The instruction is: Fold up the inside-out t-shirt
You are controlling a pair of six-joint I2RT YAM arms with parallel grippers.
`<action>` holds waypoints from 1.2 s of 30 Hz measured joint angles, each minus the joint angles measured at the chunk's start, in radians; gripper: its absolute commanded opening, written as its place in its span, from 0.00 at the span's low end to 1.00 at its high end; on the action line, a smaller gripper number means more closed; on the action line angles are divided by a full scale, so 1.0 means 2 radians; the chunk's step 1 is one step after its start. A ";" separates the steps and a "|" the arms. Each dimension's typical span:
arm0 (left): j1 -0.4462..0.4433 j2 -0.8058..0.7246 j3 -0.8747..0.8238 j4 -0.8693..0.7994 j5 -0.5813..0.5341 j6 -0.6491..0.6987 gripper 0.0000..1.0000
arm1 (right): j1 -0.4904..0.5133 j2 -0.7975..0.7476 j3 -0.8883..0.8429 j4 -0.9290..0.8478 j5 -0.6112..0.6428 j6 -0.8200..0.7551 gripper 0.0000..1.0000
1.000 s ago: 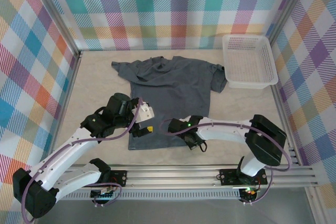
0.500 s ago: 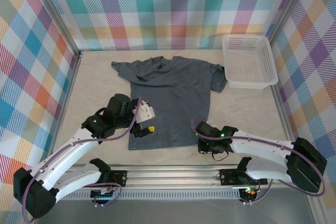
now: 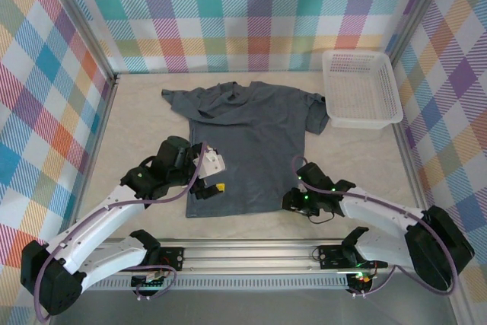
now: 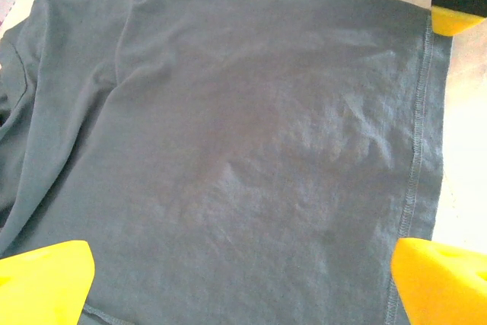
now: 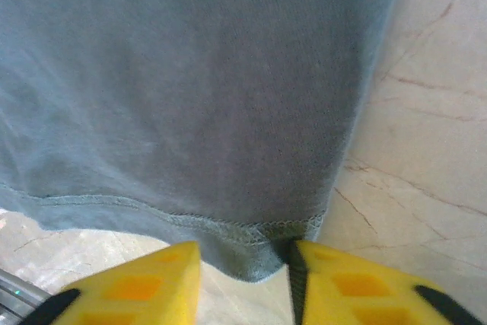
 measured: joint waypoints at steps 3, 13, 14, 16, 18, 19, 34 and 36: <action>0.000 0.000 0.000 0.000 0.000 -0.002 1.00 | 0.000 0.006 0.000 -0.001 -0.005 -0.001 0.12; 0.000 0.013 0.000 0.010 0.016 -0.023 1.00 | 0.000 -0.057 0.033 -0.029 -0.002 0.003 0.00; 0.000 0.015 0.000 0.012 0.023 -0.030 1.00 | 0.000 -0.060 0.045 -0.032 -0.002 0.002 0.00; -0.007 0.028 0.000 0.023 0.039 -0.051 1.00 | 0.000 -0.062 0.077 -0.042 -0.001 0.001 0.00; -0.027 0.052 0.003 0.040 0.043 -0.071 1.00 | 0.000 -0.062 0.114 -0.050 0.004 -0.001 0.00; -0.042 0.070 0.006 0.053 0.046 -0.082 1.00 | 0.000 -0.062 0.127 -0.049 0.006 -0.002 0.00; -0.113 0.275 0.021 0.241 -0.137 -0.244 0.00 | -0.002 -0.061 0.197 -0.074 0.023 -0.028 0.25; -0.106 0.272 0.034 0.242 -0.133 -0.253 0.00 | -0.003 -0.061 0.198 -0.076 0.025 -0.051 0.40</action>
